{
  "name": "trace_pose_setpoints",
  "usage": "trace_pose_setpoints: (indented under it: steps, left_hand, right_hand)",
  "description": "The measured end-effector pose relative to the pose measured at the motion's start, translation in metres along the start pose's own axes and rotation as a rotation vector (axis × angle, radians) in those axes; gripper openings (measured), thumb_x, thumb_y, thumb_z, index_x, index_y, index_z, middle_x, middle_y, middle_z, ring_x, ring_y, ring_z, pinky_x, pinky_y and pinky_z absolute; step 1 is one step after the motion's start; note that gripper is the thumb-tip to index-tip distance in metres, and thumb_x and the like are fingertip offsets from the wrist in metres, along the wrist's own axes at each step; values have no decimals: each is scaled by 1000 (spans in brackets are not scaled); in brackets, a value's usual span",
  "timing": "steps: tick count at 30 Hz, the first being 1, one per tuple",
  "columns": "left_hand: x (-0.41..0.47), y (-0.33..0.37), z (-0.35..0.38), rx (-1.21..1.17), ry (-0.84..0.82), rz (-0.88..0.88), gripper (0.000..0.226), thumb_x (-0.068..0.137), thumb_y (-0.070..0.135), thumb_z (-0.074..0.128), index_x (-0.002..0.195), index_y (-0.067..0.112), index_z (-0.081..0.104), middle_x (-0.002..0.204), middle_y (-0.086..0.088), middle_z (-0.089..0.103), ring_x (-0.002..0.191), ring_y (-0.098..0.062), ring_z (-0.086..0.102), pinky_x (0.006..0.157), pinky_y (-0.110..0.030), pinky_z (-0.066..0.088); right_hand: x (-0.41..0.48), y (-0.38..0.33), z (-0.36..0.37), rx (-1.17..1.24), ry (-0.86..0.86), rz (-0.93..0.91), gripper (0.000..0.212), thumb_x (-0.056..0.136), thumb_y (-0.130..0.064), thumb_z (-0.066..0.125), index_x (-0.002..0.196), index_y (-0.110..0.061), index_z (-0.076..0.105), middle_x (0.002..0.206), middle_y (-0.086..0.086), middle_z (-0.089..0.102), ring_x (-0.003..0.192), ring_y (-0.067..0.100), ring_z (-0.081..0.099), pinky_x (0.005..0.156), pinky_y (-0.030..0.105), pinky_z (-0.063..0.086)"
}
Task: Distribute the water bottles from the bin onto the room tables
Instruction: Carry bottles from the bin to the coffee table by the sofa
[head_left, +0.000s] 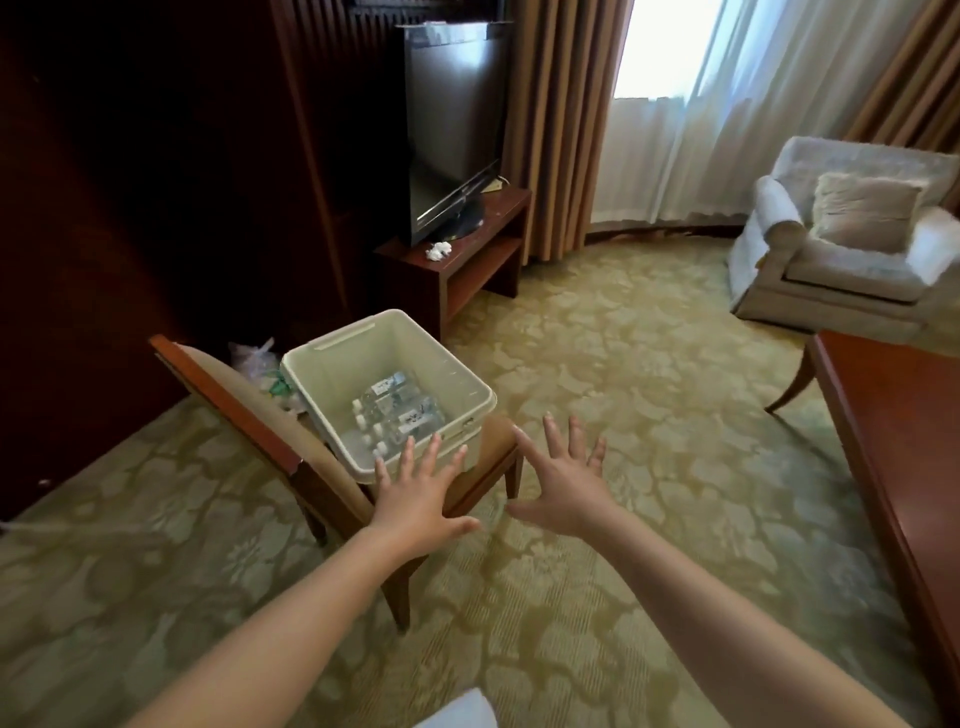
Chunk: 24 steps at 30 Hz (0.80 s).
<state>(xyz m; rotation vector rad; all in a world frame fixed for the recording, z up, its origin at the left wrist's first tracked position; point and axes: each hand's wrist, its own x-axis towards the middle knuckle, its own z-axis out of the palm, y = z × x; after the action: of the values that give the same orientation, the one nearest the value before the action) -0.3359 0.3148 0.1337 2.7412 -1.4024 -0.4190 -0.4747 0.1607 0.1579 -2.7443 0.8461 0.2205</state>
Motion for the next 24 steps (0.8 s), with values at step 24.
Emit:
trace_pose_setpoints:
  steps: [24]
  left_hand:
    - [327, -31, -29, -198, -68, -549, 100, 81, 76, 50, 152, 44, -11, 161, 3, -25, 147, -30, -25, 116, -64, -5]
  right_hand:
    - [421, 66, -69, -148, -180, -497, 101, 83, -62, 61, 155, -46, -9, 166, 6, -18, 147, 37, -28, 111, 67, -19]
